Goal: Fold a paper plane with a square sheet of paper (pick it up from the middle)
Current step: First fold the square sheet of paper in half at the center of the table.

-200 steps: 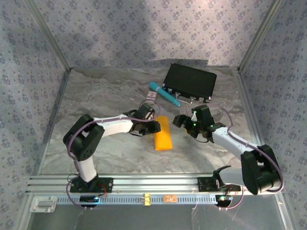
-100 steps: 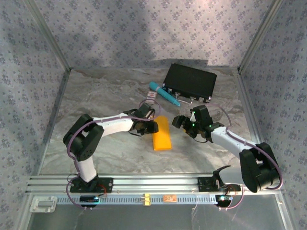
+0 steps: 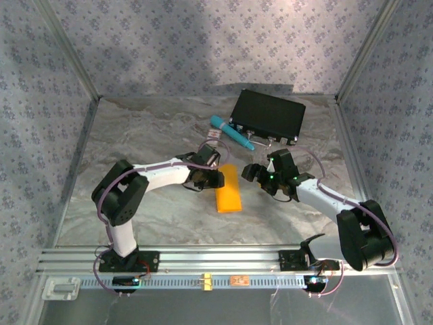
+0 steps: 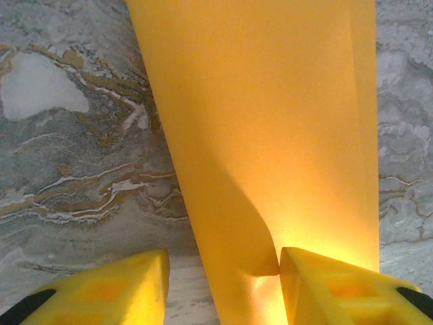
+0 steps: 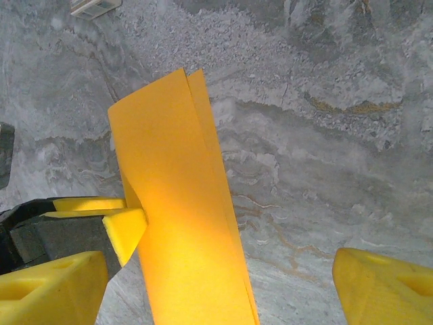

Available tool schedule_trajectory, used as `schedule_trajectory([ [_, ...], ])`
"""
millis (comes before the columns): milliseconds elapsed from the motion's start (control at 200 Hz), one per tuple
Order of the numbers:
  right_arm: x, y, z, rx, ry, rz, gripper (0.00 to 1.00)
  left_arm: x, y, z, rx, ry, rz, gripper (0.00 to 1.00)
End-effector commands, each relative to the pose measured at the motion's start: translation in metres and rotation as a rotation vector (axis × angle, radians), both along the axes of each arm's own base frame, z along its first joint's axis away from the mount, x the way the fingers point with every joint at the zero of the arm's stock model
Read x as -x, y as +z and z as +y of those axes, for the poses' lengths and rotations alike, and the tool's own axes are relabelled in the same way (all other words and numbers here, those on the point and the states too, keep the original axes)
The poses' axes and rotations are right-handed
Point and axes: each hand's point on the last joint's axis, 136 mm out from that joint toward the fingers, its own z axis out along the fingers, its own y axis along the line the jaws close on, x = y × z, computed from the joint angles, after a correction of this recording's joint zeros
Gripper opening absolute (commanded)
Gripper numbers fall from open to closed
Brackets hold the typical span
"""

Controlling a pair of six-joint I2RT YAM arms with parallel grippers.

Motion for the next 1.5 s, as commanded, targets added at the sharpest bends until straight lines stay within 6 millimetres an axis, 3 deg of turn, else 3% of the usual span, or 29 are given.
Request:
schedule_trajectory([
  [0,-0.004,0.004,0.0,0.014,-0.007,-0.014,0.89,0.001,-0.002,-0.003,-0.018,-0.023,0.013,0.48],
  [245,-0.003,0.0,-0.002,0.031,-0.009,-0.006,0.9,0.003,-0.003,-0.012,-0.061,-0.089,-0.008,0.49],
  [1134,-0.001,-0.002,-0.003,0.037,-0.013,-0.002,0.91,-0.002,-0.009,0.009,-0.161,-0.069,-0.017,0.43],
  [1494,-0.002,-0.002,-0.003,0.04,-0.014,-0.003,0.91,-0.001,-0.013,0.005,-0.156,-0.125,-0.013,0.45],
])
